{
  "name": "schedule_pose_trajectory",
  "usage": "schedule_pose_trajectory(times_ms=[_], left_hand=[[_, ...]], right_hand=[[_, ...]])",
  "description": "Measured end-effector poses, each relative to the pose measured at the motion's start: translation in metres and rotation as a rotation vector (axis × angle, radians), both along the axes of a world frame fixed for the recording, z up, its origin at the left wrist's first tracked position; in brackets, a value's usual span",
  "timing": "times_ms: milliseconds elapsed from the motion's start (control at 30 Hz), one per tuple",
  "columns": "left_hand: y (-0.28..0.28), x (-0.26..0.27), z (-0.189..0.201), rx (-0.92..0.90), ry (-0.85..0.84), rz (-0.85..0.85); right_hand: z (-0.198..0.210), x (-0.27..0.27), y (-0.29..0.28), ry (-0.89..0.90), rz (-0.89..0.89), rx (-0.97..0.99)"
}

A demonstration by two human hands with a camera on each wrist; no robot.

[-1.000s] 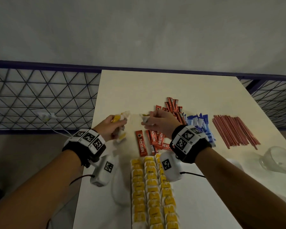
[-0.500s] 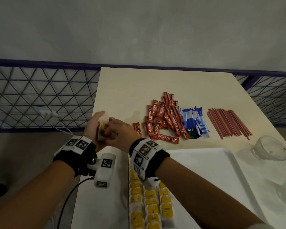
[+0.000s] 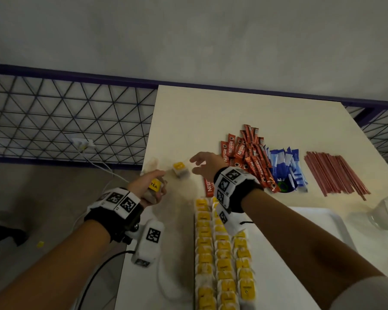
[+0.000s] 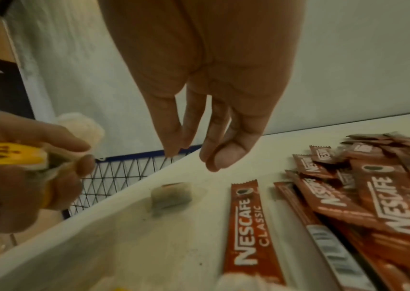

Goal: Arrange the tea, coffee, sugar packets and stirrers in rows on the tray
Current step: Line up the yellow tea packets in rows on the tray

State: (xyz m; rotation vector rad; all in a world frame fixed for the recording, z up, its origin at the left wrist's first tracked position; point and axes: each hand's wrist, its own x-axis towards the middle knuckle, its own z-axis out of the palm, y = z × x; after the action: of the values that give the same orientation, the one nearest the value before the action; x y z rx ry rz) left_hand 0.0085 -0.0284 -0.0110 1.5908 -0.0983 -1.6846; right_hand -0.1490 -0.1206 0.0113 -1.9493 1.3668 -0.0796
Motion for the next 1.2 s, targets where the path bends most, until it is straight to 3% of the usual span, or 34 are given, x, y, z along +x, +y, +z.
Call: schedule_pose_trajectory(times_ms=[233, 400, 533, 633, 733, 867, 1000, 1200], left_hand=[[-0.001, 0.012, -0.002, 0.061, -0.070, -0.102], [0.000, 0.015, -0.008, 0.041, -0.121, -0.115], [0.001, 0.017, -0.007, -0.026, -0.167, -0.075], [0.000, 0.013, 0.004, -0.172, -0.150, 0.043], [0.003, 0.001, 0.024, -0.286, -0.060, 0.072], [0.018, -0.023, 0.043, -0.353, -0.182, -0.114], [0.033, -0.059, 0.055, -0.264, -0.428, -0.378], [0.061, -0.108, 0.062, -0.353, -0.437, -0.304]], right_hand=[[-0.014, 0.032, -0.013, 0.233, -0.035, 0.145], [-0.029, 0.045, -0.010, 0.218, -0.067, 0.148], [-0.019, 0.042, -0.006, 0.086, -0.055, 0.225], [-0.004, 0.028, 0.006, -0.127, -0.048, 0.294], [0.012, 0.005, 0.023, -0.184, 0.027, 0.258], [0.035, -0.028, 0.039, -0.189, 0.120, 0.204], [0.057, -0.065, 0.052, -0.182, 0.176, 0.096], [0.064, -0.115, 0.068, -0.167, 0.231, 0.005]])
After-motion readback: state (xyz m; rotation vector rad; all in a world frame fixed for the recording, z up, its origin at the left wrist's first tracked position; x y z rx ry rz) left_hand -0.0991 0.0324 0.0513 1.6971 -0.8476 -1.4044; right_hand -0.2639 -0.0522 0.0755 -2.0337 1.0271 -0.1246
